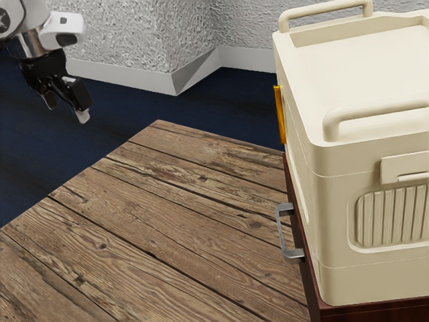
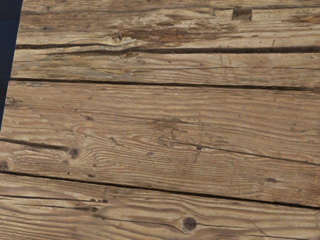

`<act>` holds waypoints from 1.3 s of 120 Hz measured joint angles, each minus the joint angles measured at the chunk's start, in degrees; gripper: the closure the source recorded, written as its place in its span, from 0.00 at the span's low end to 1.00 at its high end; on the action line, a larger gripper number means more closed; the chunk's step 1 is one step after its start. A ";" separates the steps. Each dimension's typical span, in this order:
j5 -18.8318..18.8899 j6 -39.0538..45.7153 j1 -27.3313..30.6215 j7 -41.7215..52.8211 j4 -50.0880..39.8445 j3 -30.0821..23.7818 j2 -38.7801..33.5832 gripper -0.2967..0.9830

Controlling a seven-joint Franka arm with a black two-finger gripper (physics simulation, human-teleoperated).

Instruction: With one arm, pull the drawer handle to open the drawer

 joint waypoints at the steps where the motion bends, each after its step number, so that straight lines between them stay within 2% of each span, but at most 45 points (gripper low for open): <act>1: -0.03 0.00 -0.41 0.07 0.00 0.01 0.00 0.23; 18: -0.35 -0.01 -5.86 1.05 -0.01 0.04 0.04 0.23; 26: -0.81 -0.64 -6.96 1.52 4.77 -0.35 -2.42 0.23; 33: -0.36 -1.12 -3.77 3.36 9.56 -4.20 -3.13 0.23; 40: 0.24 -1.26 -1.84 5.31 10.29 -11.73 -3.07 0.23; 47: -0.24 -1.44 -5.70 7.27 8.44 -16.54 -2.47 0.23; 57: -0.95 -1.13 -11.07 11.73 5.11 -18.38 0.39 0.23; 75: -1.15 2.56 -18.11 20.45 -3.29 -18.34 0.94 0.23; 94: -0.98 5.57 -22.58 28.38 -7.66 -17.48 -0.92 0.23; 100: -0.96 6.13 -20.37 30.70 -9.41 -16.92 -2.38 0.23; 111: -0.94 6.89 -7.70 34.58 -12.78 -16.37 -5.13 0.23; 117: -0.95 8.30 -4.90 36.70 -17.28 -16.28 -7.88 0.23; 132: -1.03 15.36 -6.63 41.72 -28.91 -16.14 -13.44 0.23; 139: -1.09 19.23 -9.26 43.94 -32.69 -13.93 -15.18 0.23; 146: -1.13 22.81 -12.59 46.31 -34.91 -10.69 -16.13 0.23; 156: -1.09 26.98 -15.24 49.97 -36.22 -9.23 -16.59 0.23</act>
